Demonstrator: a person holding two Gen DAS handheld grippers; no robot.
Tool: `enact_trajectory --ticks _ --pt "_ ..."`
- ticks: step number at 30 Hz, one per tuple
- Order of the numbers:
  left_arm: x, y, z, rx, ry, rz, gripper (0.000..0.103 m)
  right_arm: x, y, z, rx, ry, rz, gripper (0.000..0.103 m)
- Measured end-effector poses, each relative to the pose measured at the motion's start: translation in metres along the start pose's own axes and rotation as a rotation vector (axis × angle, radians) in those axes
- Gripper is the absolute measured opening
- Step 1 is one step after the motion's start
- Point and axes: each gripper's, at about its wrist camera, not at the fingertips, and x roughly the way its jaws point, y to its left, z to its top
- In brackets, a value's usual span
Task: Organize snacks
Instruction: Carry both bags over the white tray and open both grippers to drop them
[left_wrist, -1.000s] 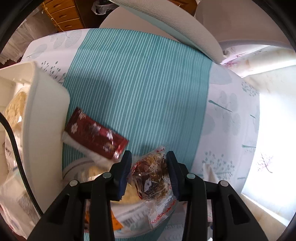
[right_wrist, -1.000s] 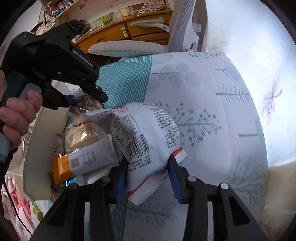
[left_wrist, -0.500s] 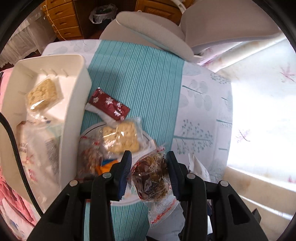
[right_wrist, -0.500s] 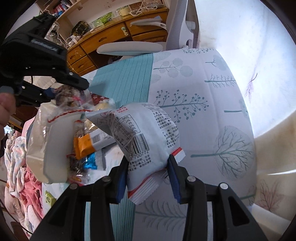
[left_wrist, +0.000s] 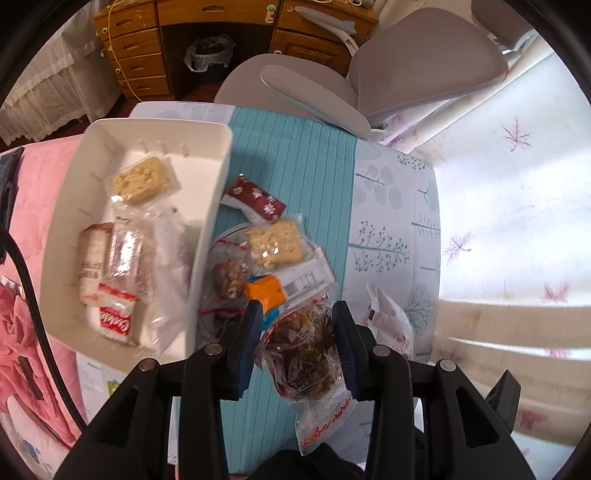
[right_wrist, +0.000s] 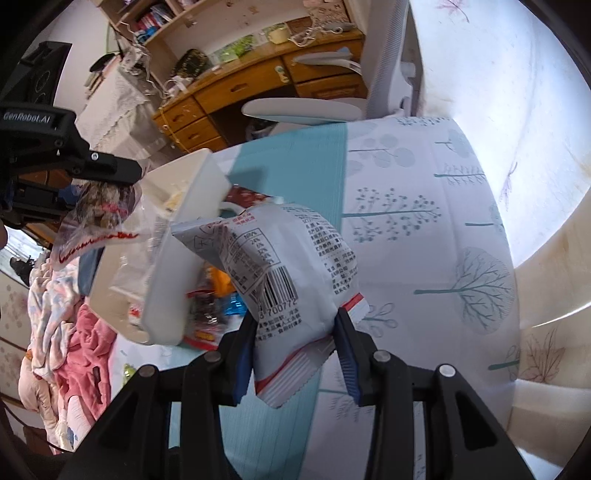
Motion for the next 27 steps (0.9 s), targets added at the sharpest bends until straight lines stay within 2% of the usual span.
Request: enact_trajectory --ticks 12,23,27 --pt "-0.035 0.052 -0.042 0.056 -0.035 -0.027 0.037 -0.017 0.059 -0.021 -0.013 -0.059 0.063 0.040" --pt "-0.075 0.115 -0.060 0.157 -0.137 -0.083 0.037 -0.026 0.126 -0.032 0.020 -0.170 0.051 0.040" --pt "-0.084 0.142 -0.063 0.180 -0.148 -0.075 0.037 -0.022 0.156 -0.036 0.026 -0.204 0.044 0.040"
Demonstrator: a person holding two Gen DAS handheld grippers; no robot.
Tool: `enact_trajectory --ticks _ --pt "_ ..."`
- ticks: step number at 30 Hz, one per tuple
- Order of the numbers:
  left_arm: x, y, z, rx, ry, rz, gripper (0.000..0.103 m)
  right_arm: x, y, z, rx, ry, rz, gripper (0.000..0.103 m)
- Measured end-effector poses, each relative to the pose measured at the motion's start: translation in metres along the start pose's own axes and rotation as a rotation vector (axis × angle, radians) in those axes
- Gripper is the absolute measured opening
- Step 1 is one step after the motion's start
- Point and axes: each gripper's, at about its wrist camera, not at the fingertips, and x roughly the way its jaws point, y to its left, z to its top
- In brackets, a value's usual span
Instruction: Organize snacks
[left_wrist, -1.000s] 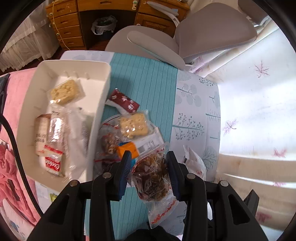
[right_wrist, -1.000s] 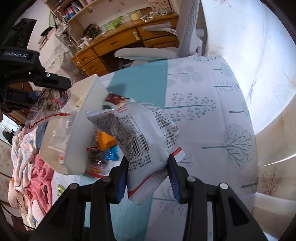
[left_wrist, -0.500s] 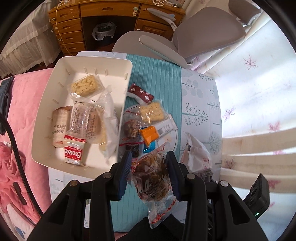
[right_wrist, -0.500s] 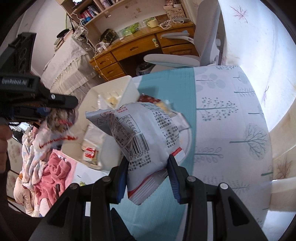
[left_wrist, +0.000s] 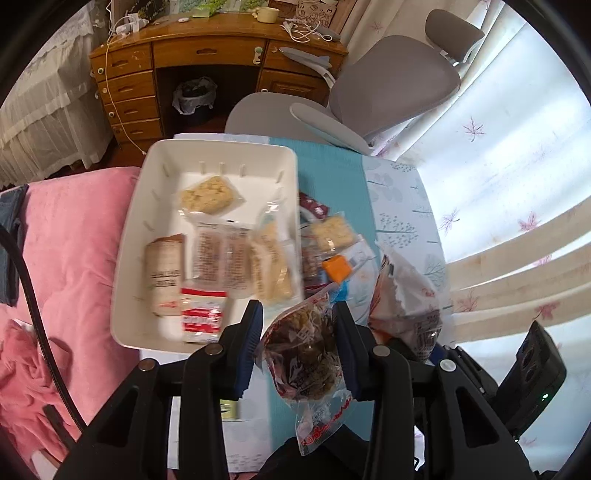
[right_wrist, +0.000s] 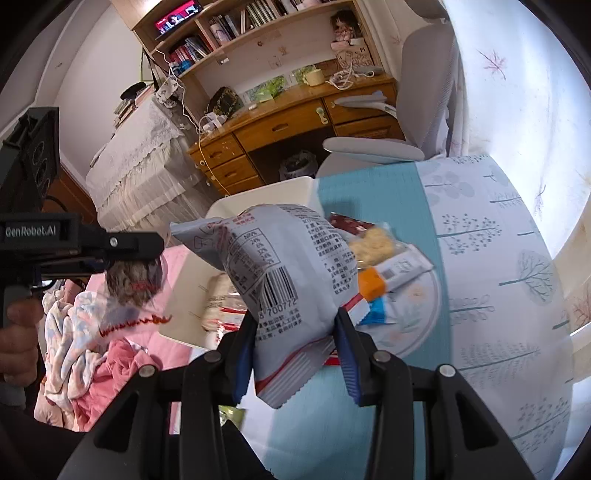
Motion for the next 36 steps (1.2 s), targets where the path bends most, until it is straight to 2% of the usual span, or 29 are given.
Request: enact_trajectory --ticks 10,19,21,22,23,25,28,36 --pt "-0.013 0.060 -0.012 0.054 -0.020 -0.006 0.037 0.024 0.070 -0.012 -0.008 -0.055 0.018 0.041" --pt "-0.006 0.084 -0.017 0.062 -0.016 0.003 0.038 0.041 0.099 -0.020 -0.017 -0.074 0.023 0.042" --pt "-0.008 0.088 -0.017 0.051 -0.030 -0.010 0.042 0.043 0.103 -0.020 -0.010 -0.076 0.018 0.043" --pt "-0.009 0.089 -0.018 0.052 -0.033 -0.014 0.053 0.045 0.103 -0.020 -0.003 -0.067 0.011 0.045" --pt "-0.010 0.089 -0.018 0.052 -0.037 -0.012 0.060 0.047 0.102 -0.021 0.003 -0.059 0.011 0.047" --pt "-0.013 0.089 -0.020 0.054 -0.054 -0.020 0.062 0.049 0.100 -0.022 0.026 -0.043 0.014 0.059" --pt "-0.012 0.087 -0.023 0.045 -0.057 -0.019 0.071 0.047 0.095 -0.025 0.051 -0.037 0.015 0.066" --pt "-0.001 0.082 -0.039 -0.020 -0.006 -0.005 0.072 0.037 0.084 -0.034 0.058 0.009 -0.009 0.068"
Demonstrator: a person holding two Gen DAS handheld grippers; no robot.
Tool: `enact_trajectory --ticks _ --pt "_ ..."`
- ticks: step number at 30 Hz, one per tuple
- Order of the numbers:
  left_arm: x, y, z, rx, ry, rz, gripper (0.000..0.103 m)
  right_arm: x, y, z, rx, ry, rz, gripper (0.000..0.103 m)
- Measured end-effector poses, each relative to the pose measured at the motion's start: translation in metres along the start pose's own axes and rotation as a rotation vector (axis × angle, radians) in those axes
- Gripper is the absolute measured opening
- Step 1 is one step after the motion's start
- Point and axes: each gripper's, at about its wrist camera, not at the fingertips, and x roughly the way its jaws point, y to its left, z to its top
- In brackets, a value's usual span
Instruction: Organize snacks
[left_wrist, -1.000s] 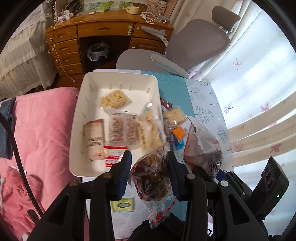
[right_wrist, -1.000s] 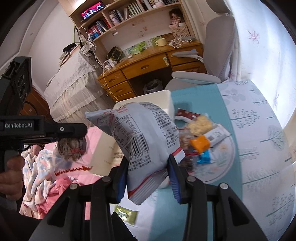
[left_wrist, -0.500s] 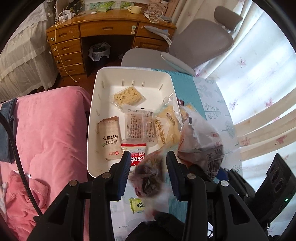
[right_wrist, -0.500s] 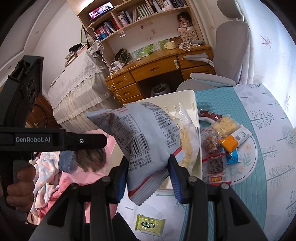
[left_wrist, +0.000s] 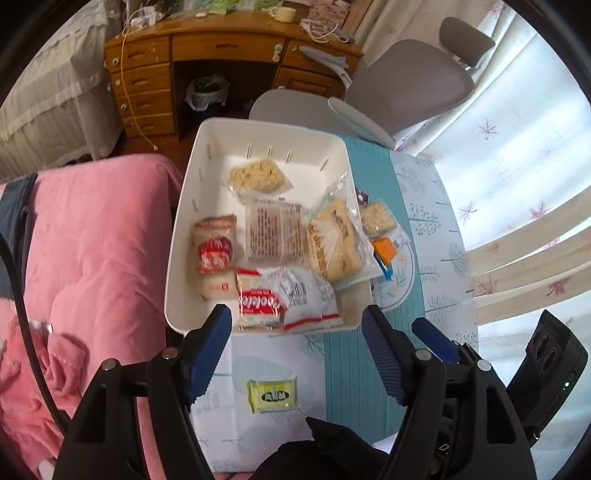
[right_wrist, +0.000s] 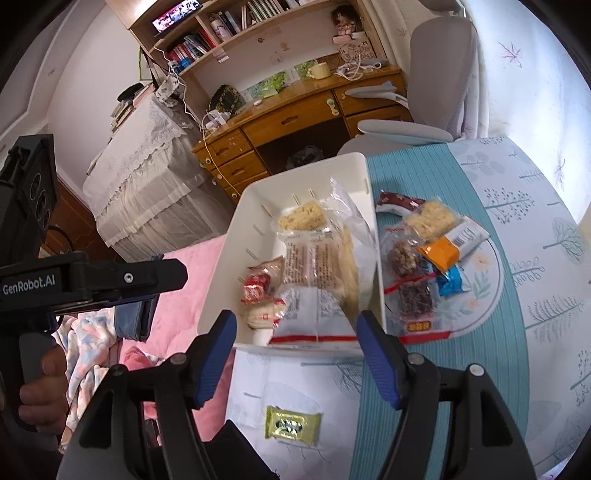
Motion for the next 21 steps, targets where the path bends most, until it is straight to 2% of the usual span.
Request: enact_trajectory --ticks 9,21 --pt "0.007 -0.022 -0.032 -0.027 -0.010 0.032 0.072 -0.015 -0.028 -0.011 -0.020 0.069 -0.002 0.068" --pt "0.025 -0.081 -0.072 -0.125 -0.030 0.060 0.072 -0.044 -0.091 -0.003 -0.111 0.152 0.014 0.068"
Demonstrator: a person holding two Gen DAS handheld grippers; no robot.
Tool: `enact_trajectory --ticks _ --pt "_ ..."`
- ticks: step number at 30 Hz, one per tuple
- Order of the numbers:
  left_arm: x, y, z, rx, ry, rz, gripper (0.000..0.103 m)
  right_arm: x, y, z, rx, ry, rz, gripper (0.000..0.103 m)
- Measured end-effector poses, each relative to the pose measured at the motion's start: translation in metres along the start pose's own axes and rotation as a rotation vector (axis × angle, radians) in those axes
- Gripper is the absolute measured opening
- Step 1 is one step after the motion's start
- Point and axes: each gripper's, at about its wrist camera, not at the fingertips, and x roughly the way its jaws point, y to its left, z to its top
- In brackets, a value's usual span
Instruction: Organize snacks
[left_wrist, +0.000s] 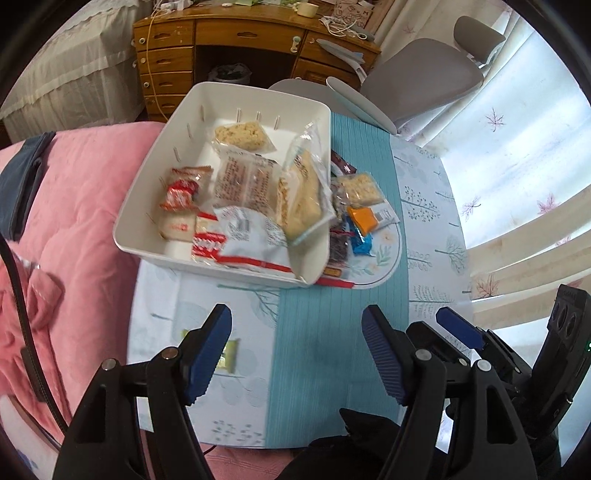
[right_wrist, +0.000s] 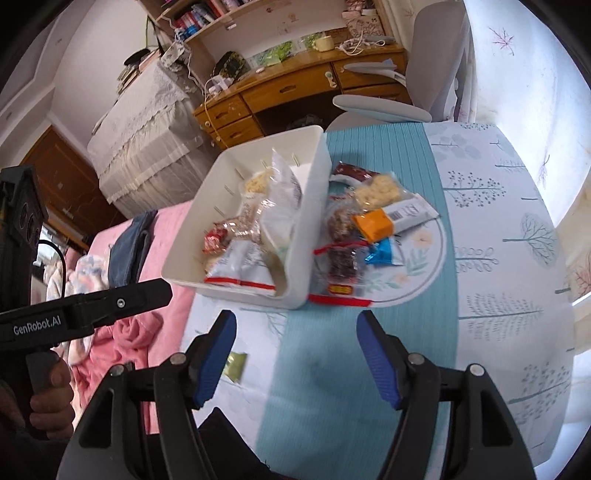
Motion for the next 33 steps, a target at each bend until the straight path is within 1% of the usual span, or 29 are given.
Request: enact_trajectory --ticks 5,10,12,14,18,21,24,25,29,33 --pt "0.012 -0.023 -0.019 -0.058 -0.019 0.021 0.072 -0.008 -0.027 0.000 -0.069 0.037 0.008 0.068" --pt "0.026 -0.032 -0.037 -0.131 -0.037 0.061 0.072 -0.011 -0.048 0.005 -0.138 0.053 -0.004 0.068" --pt "0.033 -0.032 -0.046 -0.164 -0.044 0.094 0.072 -0.009 -0.057 0.007 -0.168 0.057 -0.013 0.068" --pt "0.038 -0.029 -0.054 -0.187 -0.060 0.146 0.072 -0.006 -0.065 0.009 -0.201 0.060 -0.021 0.068" --pt "0.046 -0.016 -0.070 -0.226 -0.069 0.243 0.072 0.006 -0.072 0.013 -0.235 0.068 -0.026 0.068" --pt "0.050 0.000 -0.079 -0.261 -0.072 0.294 0.072 0.020 -0.070 0.016 -0.263 0.069 -0.026 0.068" --pt "0.057 0.017 -0.085 -0.280 -0.073 0.336 0.072 0.033 -0.063 0.016 -0.300 0.044 -0.015 0.068" --pt "0.060 0.025 -0.086 -0.288 -0.071 0.346 0.072 0.036 -0.061 0.017 -0.310 0.037 -0.013 0.068" --pt "0.073 0.049 -0.086 -0.324 -0.060 0.348 0.072 0.058 -0.048 0.020 -0.337 0.024 0.022 0.068" --pt "0.087 0.065 -0.083 -0.348 -0.043 0.346 0.072 0.080 -0.039 0.024 -0.346 0.014 0.029 0.068"
